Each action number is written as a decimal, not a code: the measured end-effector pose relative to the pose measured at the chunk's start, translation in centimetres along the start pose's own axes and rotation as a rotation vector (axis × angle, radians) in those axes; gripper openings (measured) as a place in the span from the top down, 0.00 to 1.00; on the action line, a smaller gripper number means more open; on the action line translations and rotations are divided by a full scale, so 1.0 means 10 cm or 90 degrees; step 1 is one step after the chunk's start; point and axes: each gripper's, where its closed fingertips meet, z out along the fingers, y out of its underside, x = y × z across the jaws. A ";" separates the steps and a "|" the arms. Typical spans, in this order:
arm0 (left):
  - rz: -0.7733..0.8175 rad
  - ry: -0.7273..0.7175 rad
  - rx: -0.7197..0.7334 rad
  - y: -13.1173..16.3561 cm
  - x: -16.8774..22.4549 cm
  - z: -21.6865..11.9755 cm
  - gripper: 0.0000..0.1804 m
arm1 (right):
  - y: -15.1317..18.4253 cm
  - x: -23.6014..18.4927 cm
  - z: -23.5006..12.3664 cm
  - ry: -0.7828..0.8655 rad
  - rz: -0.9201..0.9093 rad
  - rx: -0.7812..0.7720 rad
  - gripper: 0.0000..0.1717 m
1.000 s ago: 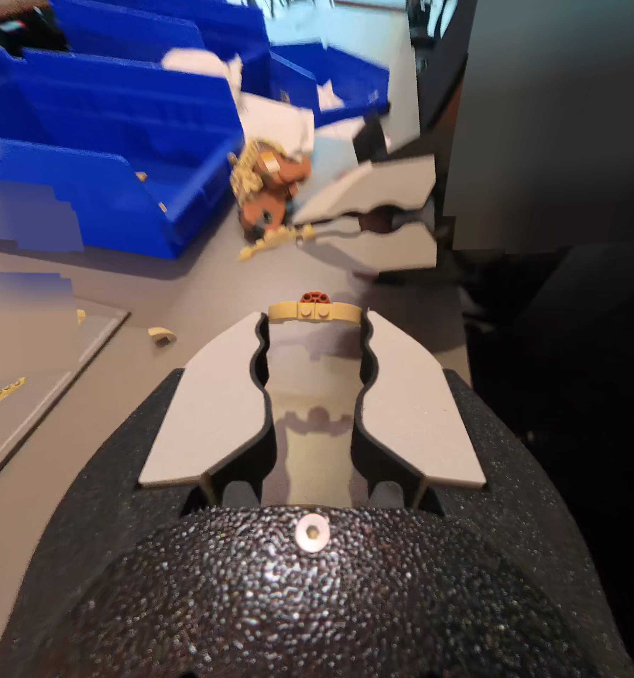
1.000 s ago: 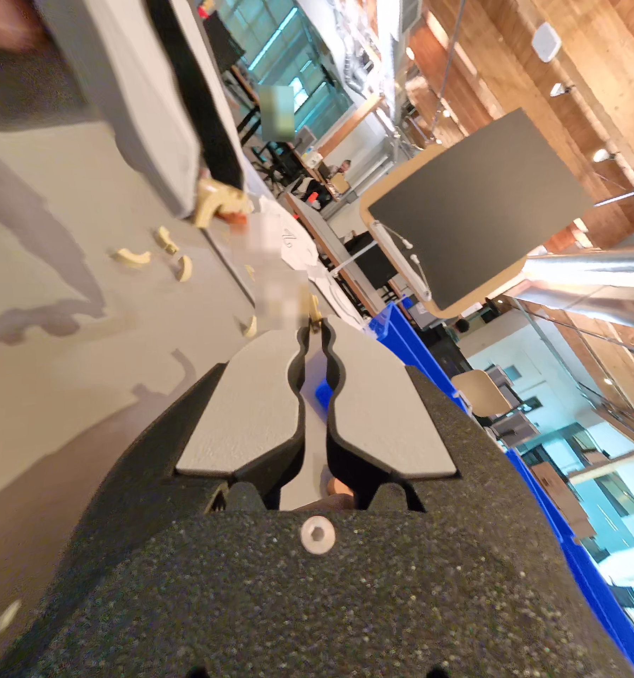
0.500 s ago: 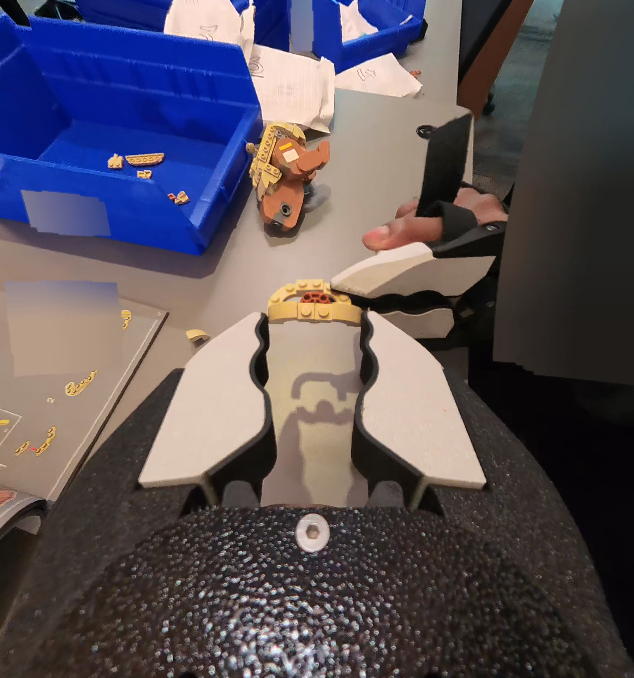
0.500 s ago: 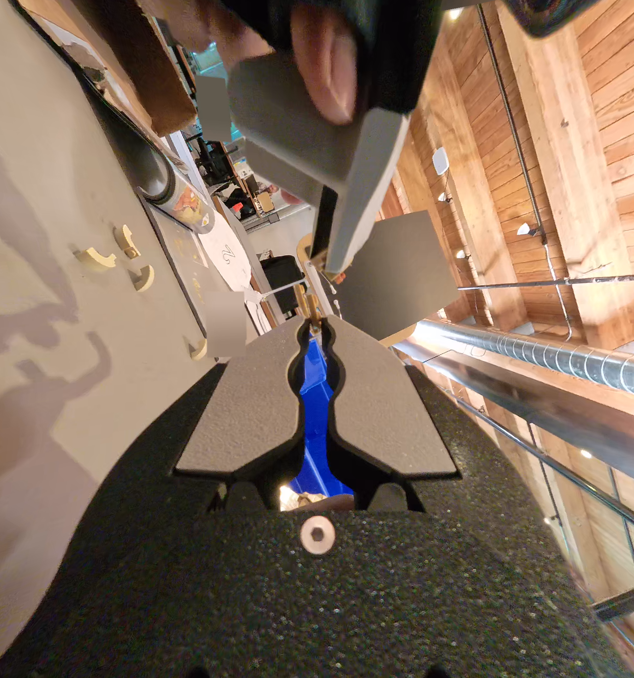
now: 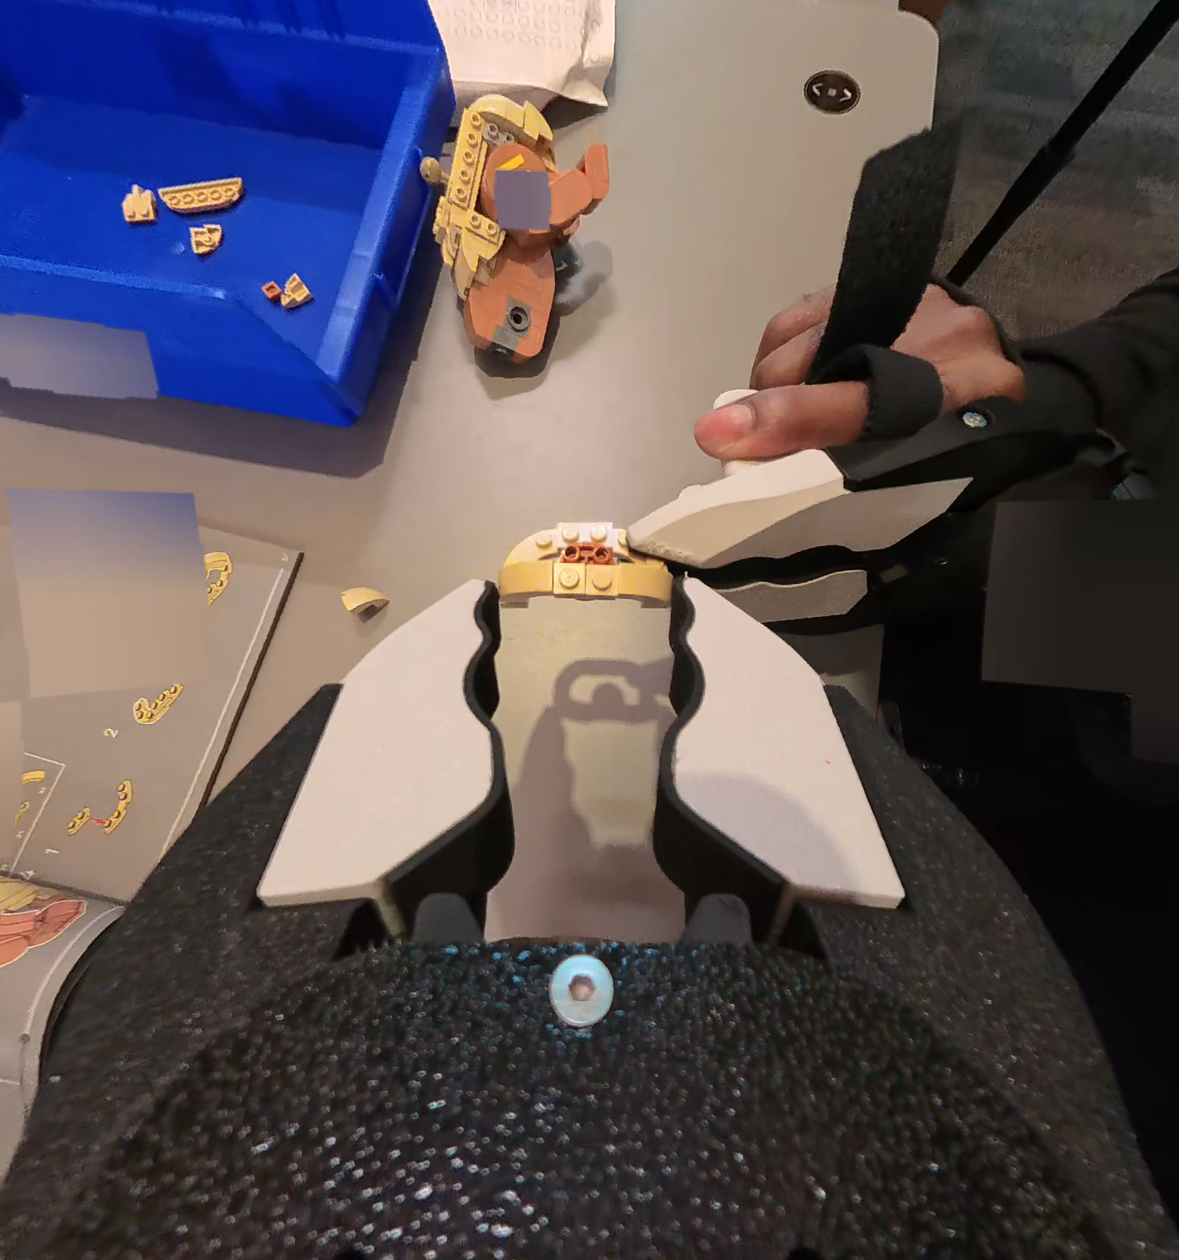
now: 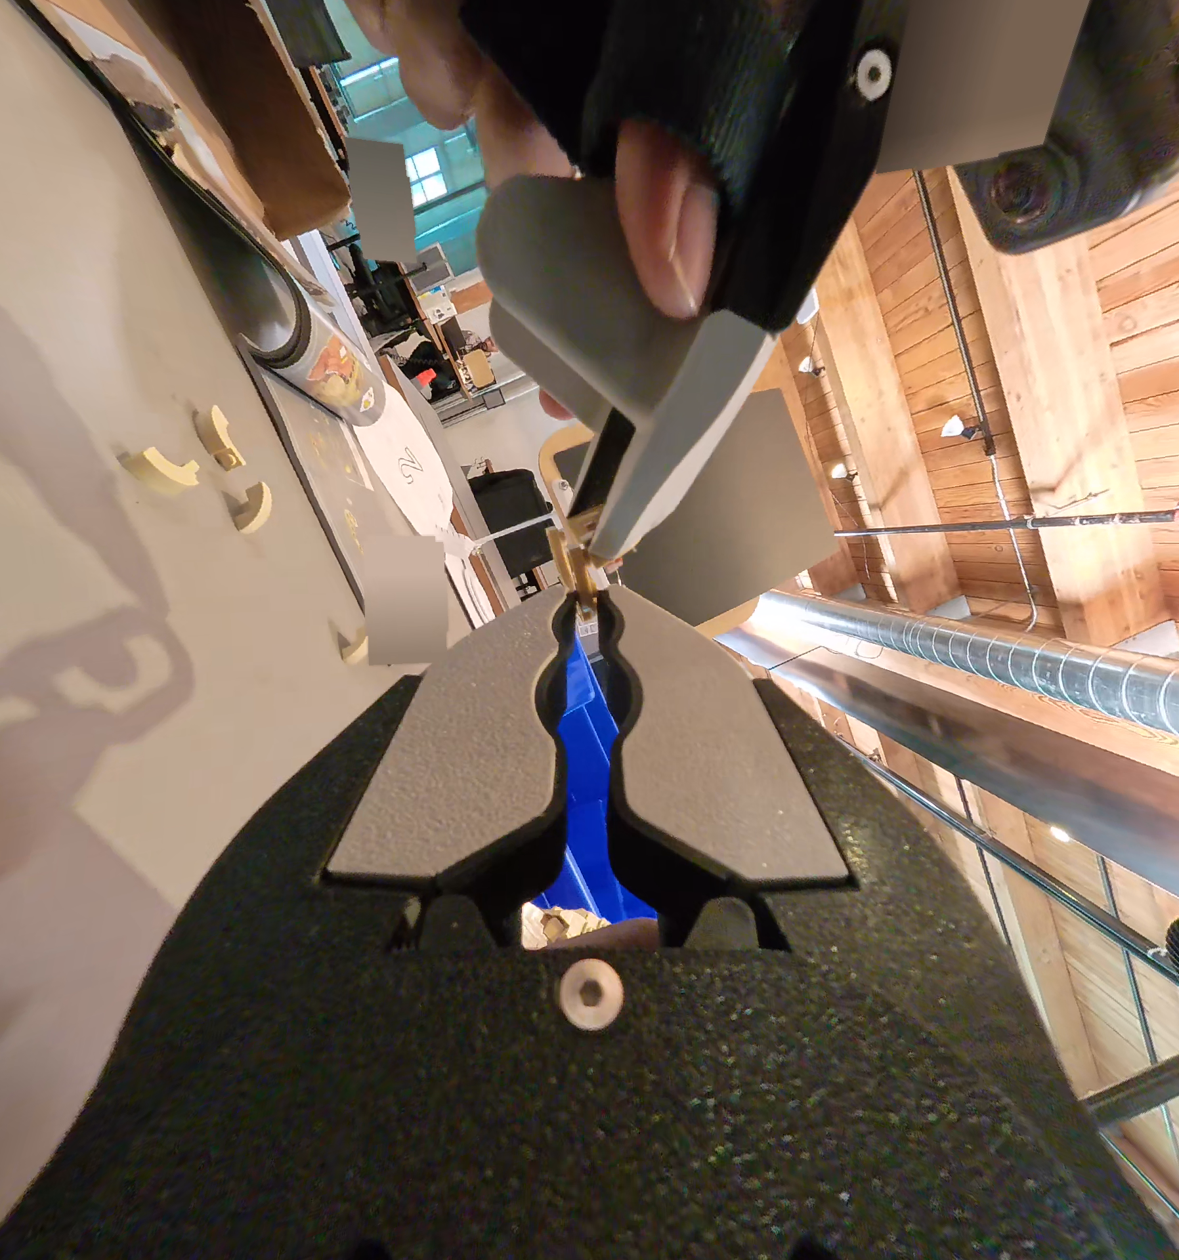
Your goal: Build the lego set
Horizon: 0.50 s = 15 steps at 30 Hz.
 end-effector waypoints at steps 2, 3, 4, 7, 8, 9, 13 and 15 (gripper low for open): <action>0.000 -0.001 -0.009 -0.01 0.00 0.01 0.74 | 0.00 0.01 0.00 0.001 0.003 0.001 0.97; -0.001 0.000 -0.014 -0.01 0.00 0.01 0.74 | 0.01 0.01 0.00 0.002 0.005 0.000 0.97; -0.003 0.001 -0.017 -0.02 0.00 0.01 0.74 | 0.01 0.01 -0.01 0.003 0.007 0.000 0.97; -0.007 0.003 -0.024 -0.03 0.00 0.03 0.74 | 0.02 0.02 -0.01 0.003 0.012 -0.002 0.97; -0.008 0.003 -0.027 -0.03 0.00 0.03 0.74 | 0.03 0.02 -0.01 0.003 0.012 -0.002 0.97; -0.009 0.004 -0.028 -0.03 0.00 0.03 0.74 | 0.03 0.03 -0.01 0.004 0.013 -0.003 0.97; -0.014 0.008 -0.033 -0.04 0.01 0.04 0.74 | 0.03 0.03 -0.01 0.005 0.019 -0.002 0.97; -0.014 0.009 -0.037 -0.05 0.01 0.04 0.74 | 0.03 0.04 -0.01 0.005 0.020 -0.002 0.97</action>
